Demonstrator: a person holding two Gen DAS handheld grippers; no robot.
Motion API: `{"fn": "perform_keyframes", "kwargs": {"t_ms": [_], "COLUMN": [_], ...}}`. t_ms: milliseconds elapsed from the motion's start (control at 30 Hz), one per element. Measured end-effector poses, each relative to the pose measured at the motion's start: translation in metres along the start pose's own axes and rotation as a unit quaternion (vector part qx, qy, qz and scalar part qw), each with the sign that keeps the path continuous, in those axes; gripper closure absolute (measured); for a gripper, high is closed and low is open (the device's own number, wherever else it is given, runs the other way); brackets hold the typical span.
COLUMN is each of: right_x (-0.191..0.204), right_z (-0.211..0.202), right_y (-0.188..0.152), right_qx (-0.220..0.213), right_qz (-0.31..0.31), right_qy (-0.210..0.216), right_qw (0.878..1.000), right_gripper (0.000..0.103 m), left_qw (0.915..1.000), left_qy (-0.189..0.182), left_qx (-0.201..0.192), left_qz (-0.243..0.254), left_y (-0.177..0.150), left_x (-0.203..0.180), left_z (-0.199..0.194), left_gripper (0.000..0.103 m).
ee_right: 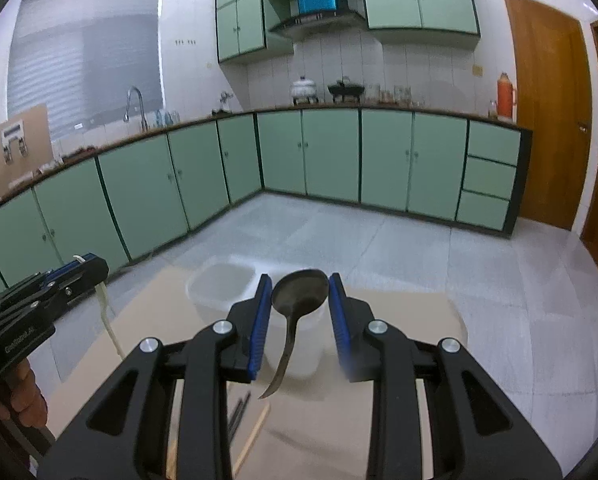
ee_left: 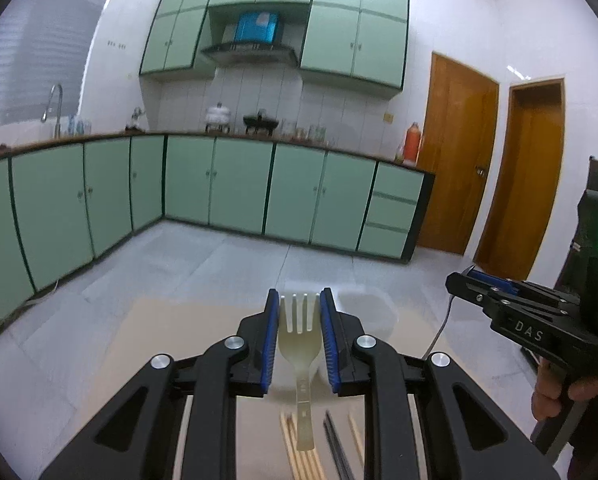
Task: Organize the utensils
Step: 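Drop the spoon and fork into the white utensil holder with both grippers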
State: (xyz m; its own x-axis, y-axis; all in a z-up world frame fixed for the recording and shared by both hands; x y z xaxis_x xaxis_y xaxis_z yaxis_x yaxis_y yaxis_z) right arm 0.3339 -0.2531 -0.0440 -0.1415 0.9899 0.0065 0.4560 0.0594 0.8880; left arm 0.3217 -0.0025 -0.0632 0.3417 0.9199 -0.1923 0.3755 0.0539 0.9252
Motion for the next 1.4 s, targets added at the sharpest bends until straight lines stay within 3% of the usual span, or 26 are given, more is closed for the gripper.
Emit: {"fn": "perform_keyframes", "kwargs": {"t_ms": [200,367,567,767,933,1133,1267,1400], "right_x": [-0.014,-0.018,-0.013,-0.003,-0.001,-0.01,-0.01,-0.003], "right_z": [0.011,0.039,0.087,0.109,0.096,0.054,0.02,-0.001], "right_y": [0.049,0.066,0.046,0.02,0.017,0.01,-0.026,-0.078], "right_qx": [-0.031,-0.042,0.002,0.043,0.029,0.002,0.001,0.027], "right_qz": [0.01,0.012,-0.002,-0.013,-0.007,0.015,0.032,0.049], "right_qy": [0.001,-0.011,-0.018,-0.008,-0.016,-0.044,-0.068,-0.081], "right_qw": [0.999,0.999,1.0,0.999,0.999,0.999,0.997,0.995], "right_gripper": [0.076,0.076,0.075,0.074,0.067,0.053,0.041,0.031], "left_qw": [0.9985,0.9974,0.9998,0.9997,0.9997,0.9994,0.9983,0.9958], "left_qy": [-0.015,-0.015,-0.009,-0.003,0.002,0.022,0.04,0.045], "left_qx": [-0.05,-0.068,-0.019,0.022,0.022,0.023,0.042,0.075], "left_qz": [0.016,0.021,0.003,-0.008,-0.011,-0.011,-0.004,-0.025], "left_y": [0.053,0.077,0.055,0.028,0.028,0.021,-0.008,-0.05], "left_x": [-0.007,-0.007,0.007,0.02,0.023,0.02,0.015,0.013], "left_z": [0.013,0.052,0.107,0.124,0.113,0.072,0.041,0.019], "left_gripper": [0.083,0.083,0.083,0.077,0.075,0.057,0.046,0.033]}}
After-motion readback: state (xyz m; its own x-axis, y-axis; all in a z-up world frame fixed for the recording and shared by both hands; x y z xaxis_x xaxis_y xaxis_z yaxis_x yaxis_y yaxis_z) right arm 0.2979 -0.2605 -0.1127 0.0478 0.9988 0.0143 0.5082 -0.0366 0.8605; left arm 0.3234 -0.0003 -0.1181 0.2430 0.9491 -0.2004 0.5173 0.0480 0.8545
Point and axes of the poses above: each gripper's, at about its wrist camera, not at the fingertips, and z roughly the way its jaws point, x to its left, y to its top, the point moved 4 cm from there along z, roughly the way its jaws point, and after that the axes turned 8 degrees about -y, right-handed, at the moved point
